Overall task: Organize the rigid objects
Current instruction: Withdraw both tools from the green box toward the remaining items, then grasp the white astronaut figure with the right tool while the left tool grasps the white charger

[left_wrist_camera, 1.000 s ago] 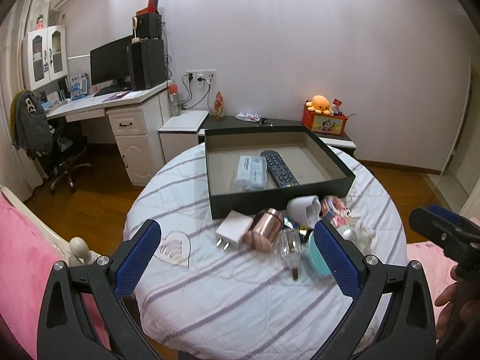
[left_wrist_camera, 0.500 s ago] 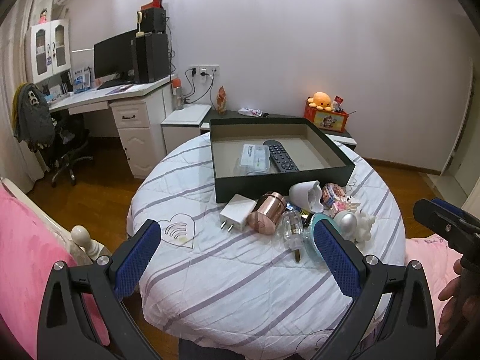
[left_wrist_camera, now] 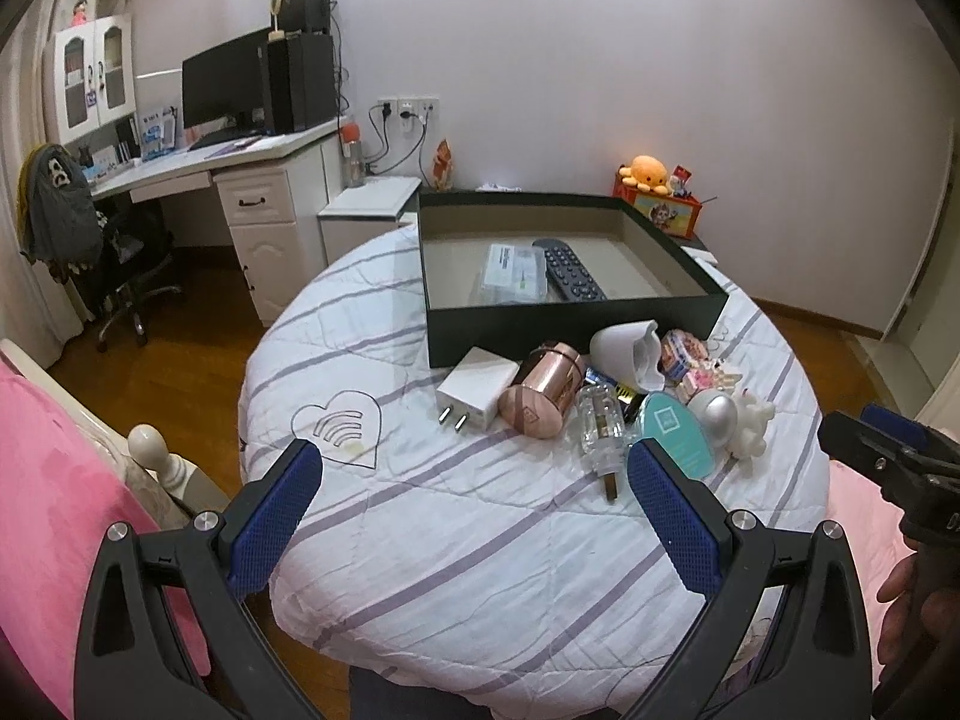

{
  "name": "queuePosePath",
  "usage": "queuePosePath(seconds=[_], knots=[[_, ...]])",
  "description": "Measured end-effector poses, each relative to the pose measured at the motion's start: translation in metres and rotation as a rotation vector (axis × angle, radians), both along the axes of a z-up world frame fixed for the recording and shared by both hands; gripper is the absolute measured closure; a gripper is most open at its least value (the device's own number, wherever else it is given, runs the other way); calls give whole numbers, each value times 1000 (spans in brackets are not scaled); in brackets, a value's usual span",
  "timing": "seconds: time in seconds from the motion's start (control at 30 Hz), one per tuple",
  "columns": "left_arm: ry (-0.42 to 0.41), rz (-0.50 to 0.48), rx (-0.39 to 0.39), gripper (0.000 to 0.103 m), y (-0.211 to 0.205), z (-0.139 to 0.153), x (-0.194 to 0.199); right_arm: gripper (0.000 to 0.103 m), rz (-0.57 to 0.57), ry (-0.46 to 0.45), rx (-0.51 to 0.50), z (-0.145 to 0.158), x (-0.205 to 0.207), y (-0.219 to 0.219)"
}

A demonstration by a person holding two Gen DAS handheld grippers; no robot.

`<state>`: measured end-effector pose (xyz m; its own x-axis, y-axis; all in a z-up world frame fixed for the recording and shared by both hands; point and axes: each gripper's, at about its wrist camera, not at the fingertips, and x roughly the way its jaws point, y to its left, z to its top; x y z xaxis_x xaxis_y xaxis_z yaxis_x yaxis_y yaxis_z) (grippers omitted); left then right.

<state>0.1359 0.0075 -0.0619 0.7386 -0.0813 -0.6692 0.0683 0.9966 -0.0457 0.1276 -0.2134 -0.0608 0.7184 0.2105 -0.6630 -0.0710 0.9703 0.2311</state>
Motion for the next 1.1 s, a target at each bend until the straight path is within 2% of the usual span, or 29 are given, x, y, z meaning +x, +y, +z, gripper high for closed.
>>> queuePosePath(seconds=[0.37,0.7,1.0,1.1], knots=[[63,20,45,0,6,-37,40,0,-20,82,-12,-29,27,-6],[100,-28,102,0,5,-67,77,0,-31,148,-29,-54,60,-7],[145,-76,157,0,4,-89,114,0,-24,198,24,-74,88,-6],[172,-92,114,0,11,-92,124,0,-18,203,36,-76,91,-9]])
